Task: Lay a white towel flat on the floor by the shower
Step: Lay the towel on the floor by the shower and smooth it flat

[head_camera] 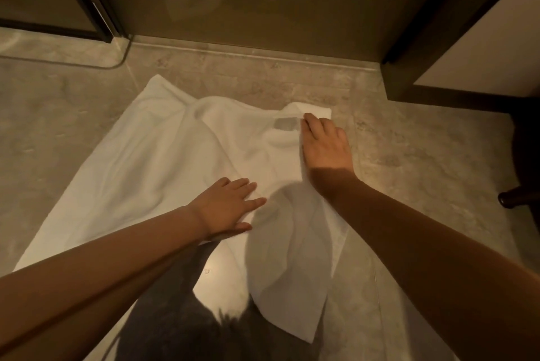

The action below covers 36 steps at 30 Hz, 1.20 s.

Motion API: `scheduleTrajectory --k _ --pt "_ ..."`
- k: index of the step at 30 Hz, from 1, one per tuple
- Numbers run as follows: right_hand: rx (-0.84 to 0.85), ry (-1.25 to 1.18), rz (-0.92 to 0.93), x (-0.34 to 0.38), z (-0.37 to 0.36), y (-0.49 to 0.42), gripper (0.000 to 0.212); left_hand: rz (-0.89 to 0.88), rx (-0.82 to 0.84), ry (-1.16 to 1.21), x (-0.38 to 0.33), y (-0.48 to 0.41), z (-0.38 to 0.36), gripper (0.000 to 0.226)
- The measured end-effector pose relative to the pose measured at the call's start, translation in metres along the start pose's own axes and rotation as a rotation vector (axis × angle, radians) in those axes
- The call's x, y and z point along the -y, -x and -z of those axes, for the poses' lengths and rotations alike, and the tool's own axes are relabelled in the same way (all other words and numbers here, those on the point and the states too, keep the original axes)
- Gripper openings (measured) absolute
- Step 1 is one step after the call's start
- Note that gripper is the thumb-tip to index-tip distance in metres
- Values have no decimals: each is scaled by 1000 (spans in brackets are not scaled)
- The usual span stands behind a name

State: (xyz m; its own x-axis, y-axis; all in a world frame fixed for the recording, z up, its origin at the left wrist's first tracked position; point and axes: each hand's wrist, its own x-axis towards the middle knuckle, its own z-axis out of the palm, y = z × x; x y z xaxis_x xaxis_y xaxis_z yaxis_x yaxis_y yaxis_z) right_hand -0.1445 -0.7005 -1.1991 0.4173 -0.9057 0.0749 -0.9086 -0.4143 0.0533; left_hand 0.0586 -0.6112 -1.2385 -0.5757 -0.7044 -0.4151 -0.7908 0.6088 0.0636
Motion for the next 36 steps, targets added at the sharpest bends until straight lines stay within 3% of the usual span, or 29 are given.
scheduleTrajectory --k 6,11,16,24,26,28,30,33,36 --pt "-17 -97 -316 -36 2 5 57 -11 -7 2 0 -4 -3 58" --pt "2 -118 -456 -58 -3 16 54 -29 -22 -3 -3 1 -8 59" --pt "-1 -261 -692 -80 -15 22 38 -43 -36 10 -7 6 -8 59" --pt "315 -134 -721 -92 -32 29 41 -103 -82 80 -13 20 -10 54" --pt "248 -126 -752 -83 -33 30 43 -111 -103 98 -14 20 -3 53" --pt "63 -180 -746 -65 -32 31 48 -105 -221 60 -9 12 8 54" --pt "-36 -315 -558 -43 -31 33 56 33 -427 -6 4 1 21 56" --pt "114 -374 -274 -9 -39 38 77 328 -271 -51 33 -12 28 79" --pt "341 -433 -340 10 -52 41 98 404 -37 -164 49 -13 17 91"
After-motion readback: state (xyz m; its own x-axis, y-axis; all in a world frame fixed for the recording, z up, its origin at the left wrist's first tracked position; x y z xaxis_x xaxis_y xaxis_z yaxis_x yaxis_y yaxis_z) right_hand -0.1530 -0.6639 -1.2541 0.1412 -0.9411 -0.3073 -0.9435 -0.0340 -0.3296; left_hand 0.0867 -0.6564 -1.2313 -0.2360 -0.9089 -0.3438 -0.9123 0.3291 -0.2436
